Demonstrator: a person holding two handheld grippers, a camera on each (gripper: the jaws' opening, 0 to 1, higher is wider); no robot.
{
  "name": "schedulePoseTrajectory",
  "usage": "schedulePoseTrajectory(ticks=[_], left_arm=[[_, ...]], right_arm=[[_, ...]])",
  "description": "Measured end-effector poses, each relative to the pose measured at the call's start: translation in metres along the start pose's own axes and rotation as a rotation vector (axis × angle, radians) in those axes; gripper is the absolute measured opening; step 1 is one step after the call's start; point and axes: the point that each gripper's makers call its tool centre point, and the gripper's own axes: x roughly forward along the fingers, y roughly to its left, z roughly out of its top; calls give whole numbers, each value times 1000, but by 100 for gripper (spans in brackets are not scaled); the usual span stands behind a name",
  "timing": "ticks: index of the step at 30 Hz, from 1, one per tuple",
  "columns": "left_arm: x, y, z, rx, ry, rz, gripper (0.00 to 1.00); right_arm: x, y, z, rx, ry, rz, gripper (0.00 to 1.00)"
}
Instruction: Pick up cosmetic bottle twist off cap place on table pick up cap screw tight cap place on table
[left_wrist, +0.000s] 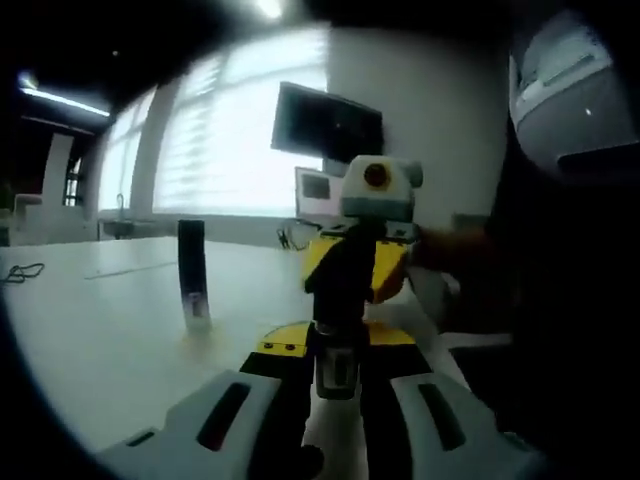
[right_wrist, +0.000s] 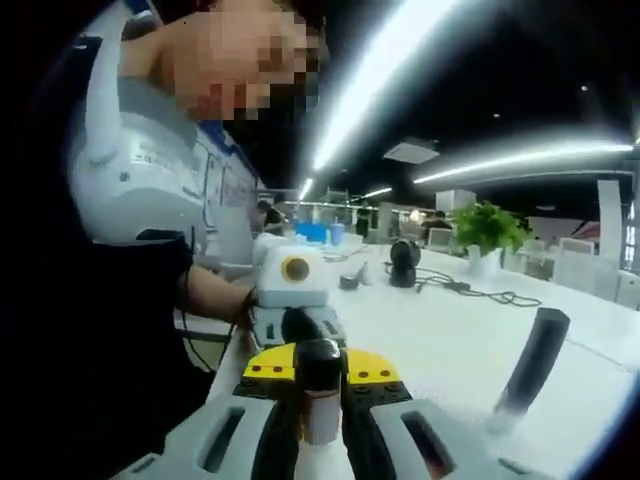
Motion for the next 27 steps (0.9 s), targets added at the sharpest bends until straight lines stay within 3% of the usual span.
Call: schedulePoseTrajectory(ticks=[5,11,22,25,27], left_arm=[[0,-4,1,-5,-1,-25,8],[0,-6,2,-6,-6,-39,8],[1,-5,2,-13,-6,-33,8],[0,-1,4,-15,-17,-17,8],[0,2,5,-9,-23,1,8]], right_arm=[[-2,3,0,49,-11,104,8],[-8,0,0,27,-33,146,8],[-9,-1,0,7,-38,141,10],[-9,-8,0,12,-43,94,26],[-8,-11,2,35,-65,73,28]])
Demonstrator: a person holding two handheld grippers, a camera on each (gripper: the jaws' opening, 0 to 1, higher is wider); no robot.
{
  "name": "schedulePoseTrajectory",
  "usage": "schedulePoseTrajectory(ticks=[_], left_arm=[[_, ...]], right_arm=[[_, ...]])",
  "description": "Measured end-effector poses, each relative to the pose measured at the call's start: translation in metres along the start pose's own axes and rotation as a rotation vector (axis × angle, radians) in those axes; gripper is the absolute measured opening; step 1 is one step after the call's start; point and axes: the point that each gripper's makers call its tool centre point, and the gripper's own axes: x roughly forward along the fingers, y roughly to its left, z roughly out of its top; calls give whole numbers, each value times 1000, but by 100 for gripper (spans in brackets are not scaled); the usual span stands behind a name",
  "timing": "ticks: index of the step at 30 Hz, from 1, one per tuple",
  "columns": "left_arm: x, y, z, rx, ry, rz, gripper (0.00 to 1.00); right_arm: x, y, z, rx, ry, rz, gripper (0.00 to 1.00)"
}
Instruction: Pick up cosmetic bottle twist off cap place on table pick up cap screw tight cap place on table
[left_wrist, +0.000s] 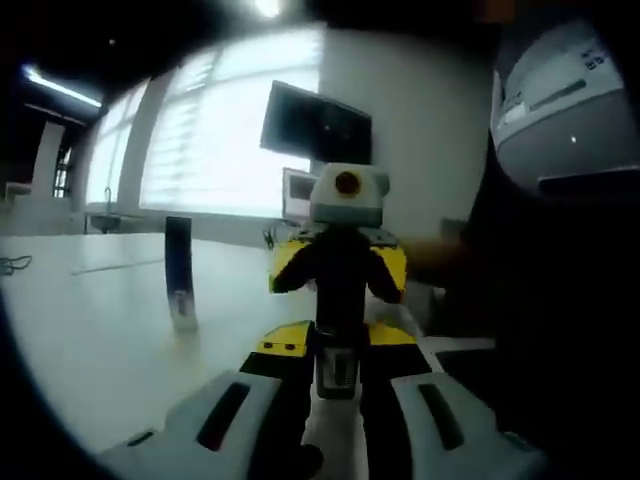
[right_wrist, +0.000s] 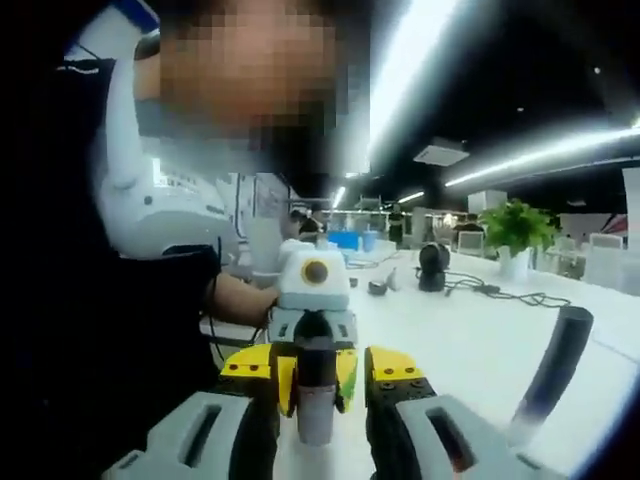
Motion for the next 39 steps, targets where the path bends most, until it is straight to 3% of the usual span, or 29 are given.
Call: schedulePoseTrajectory(ticks=[3,8,12,14,17,23,27,31,34,39], left_arm=[[-1,10,3,13,-13,53,8],[-7,30,12,22,-61,159,8],[-9,37,15,24,-74,195,8],[-10,42,15,35,-77,219,8],[-11,46,17,42,-86,246,8],[-13,49,18,55,-90,259,8],[-13,52,18,59,-90,273,8],[-13,51,15,71,-68,271,8],[-13,51,14,74,-64,272,8],[-16,56,19,122,-75,305,8]], right_arm=[[3,-1,8,-2,-54,-50,28],[6,-17,22,-9,-116,-206,28],[7,-24,28,35,-127,-317,28],[8,-27,27,30,-102,-366,28],[14,-27,28,33,-96,-410,28],[20,-33,33,73,-157,-533,27],[21,-31,29,10,-112,-592,27],[21,-32,34,43,-147,-631,25],[22,-34,33,2,-120,-665,19],[22,-33,30,-3,-112,-695,19]])
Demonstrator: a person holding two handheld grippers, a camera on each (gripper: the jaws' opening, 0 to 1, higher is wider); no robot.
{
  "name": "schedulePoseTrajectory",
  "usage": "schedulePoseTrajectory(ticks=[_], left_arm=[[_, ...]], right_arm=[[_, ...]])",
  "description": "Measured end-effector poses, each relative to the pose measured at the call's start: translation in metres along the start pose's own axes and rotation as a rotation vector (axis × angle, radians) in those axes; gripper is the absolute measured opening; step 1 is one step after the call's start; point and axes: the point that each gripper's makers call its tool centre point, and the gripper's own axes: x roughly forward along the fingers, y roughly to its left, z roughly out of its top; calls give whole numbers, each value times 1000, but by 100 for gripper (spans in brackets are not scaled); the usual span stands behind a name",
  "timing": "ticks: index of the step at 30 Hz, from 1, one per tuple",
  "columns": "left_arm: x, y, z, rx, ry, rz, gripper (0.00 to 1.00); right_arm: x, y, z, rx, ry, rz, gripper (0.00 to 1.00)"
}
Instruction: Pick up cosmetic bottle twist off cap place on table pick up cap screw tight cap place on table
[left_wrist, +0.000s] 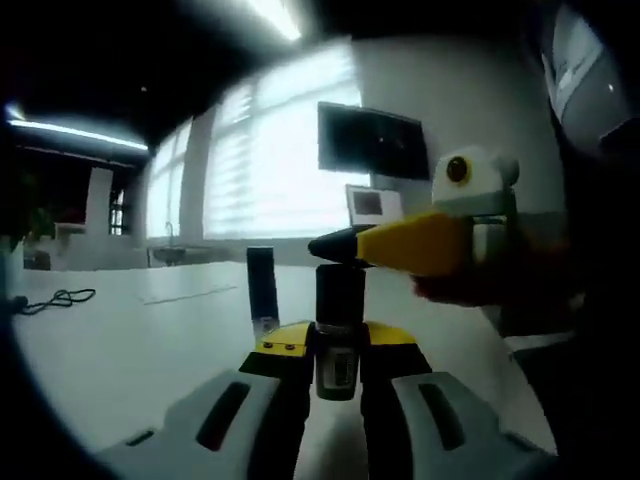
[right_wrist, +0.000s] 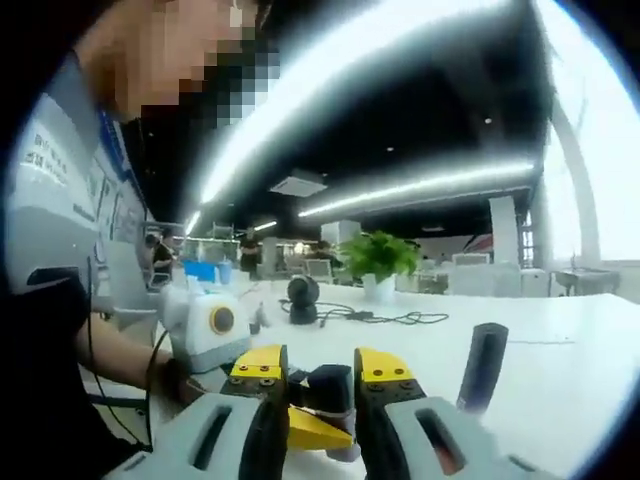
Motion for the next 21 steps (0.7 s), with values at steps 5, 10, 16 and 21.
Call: schedulePoseTrajectory(ticks=[5,10,16,21], left_arm=[[0,0,-1,-7,5,-2,8],[1,6,-4,7,21,29,8],[0,12,-4,-15,14,57,8],[0,10,-5,-8,22,51,8]], right_arm=[[-3,-8,-2,-19,15,-68,19],[-10,-21,1,2,10,-205,19],[-9,-9,-7,-82,68,-253,19],[0,-13,-18,-70,85,-309,18]])
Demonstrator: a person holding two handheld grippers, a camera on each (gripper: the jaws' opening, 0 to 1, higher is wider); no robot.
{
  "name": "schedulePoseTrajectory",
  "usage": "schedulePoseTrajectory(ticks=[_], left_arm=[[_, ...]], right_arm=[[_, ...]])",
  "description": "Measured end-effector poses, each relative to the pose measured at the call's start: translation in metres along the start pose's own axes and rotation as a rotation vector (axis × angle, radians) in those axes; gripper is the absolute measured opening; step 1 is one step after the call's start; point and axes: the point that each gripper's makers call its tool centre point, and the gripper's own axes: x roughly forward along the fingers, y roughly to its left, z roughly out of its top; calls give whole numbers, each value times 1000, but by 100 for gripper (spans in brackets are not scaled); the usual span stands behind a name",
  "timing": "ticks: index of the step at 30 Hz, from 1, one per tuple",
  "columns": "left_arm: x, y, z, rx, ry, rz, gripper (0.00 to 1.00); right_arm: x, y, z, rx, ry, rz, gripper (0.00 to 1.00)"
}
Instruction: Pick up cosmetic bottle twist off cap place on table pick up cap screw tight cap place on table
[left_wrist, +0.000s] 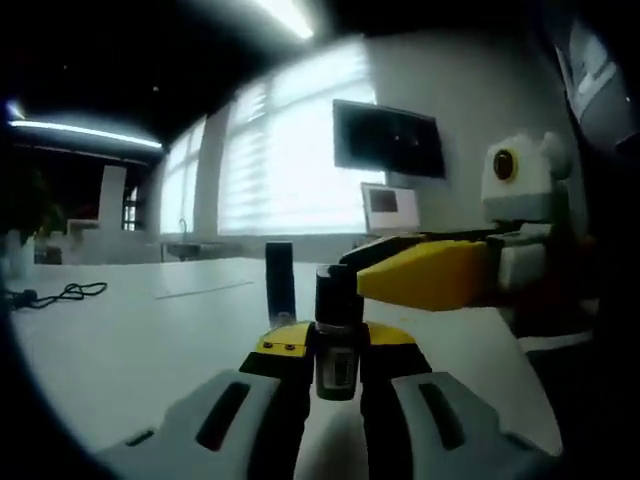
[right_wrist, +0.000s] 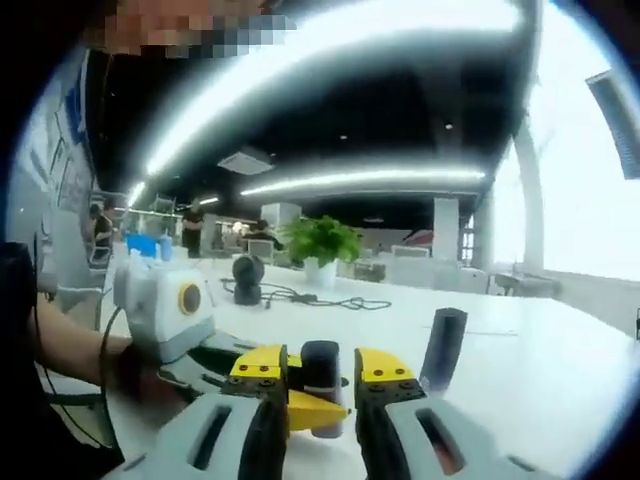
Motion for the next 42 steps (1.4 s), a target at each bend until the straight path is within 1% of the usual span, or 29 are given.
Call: schedulePoseTrajectory(ticks=[2,5,8,12,14,17,19,21,24,26,30,32,33,35,38,41,42], left_arm=[[0,0,-1,-1,3,2,8],[0,1,-1,-2,6,9,8],[0,0,-2,4,8,11,8],[-1,0,-2,8,12,11,8],[-1,-1,-1,3,7,5,8],[-1,-4,0,-3,7,-7,8],[-1,-7,0,-6,8,-19,8],[-1,-10,-1,-11,13,-32,8],[0,-14,-5,7,38,-47,8],[0,-17,-6,13,43,-58,8],[-1,-24,-4,-7,41,-92,8],[-1,-24,-4,-17,42,-95,8],[-1,-25,-4,-19,44,-95,8],[-1,-27,-5,-13,53,-100,8],[-1,-30,-6,-11,57,-116,8],[-1,-37,-6,-19,61,-146,8],[-1,-39,-7,-19,63,-153,8]], right_arm=[[3,4,-1,-11,-1,-1,18],[6,2,0,-25,-10,-51,15],[9,-1,-7,-40,18,-74,10],[9,0,-7,-40,15,-63,9],[7,-1,-6,-38,7,-41,9],[6,-1,-5,-25,5,16,9],[4,2,-5,-30,5,80,9],[3,1,-7,21,14,130,9],[2,-2,-12,84,29,216,9],[-1,-2,-13,72,26,273,9],[-4,0,-11,61,20,339,9],[-4,0,-11,90,12,364,9],[-3,-1,-12,92,11,370,9],[-5,2,-13,74,14,401,8],[-9,5,-13,26,27,481,8],[-12,9,-14,-33,39,555,9],[-13,10,-14,-38,49,579,9]])
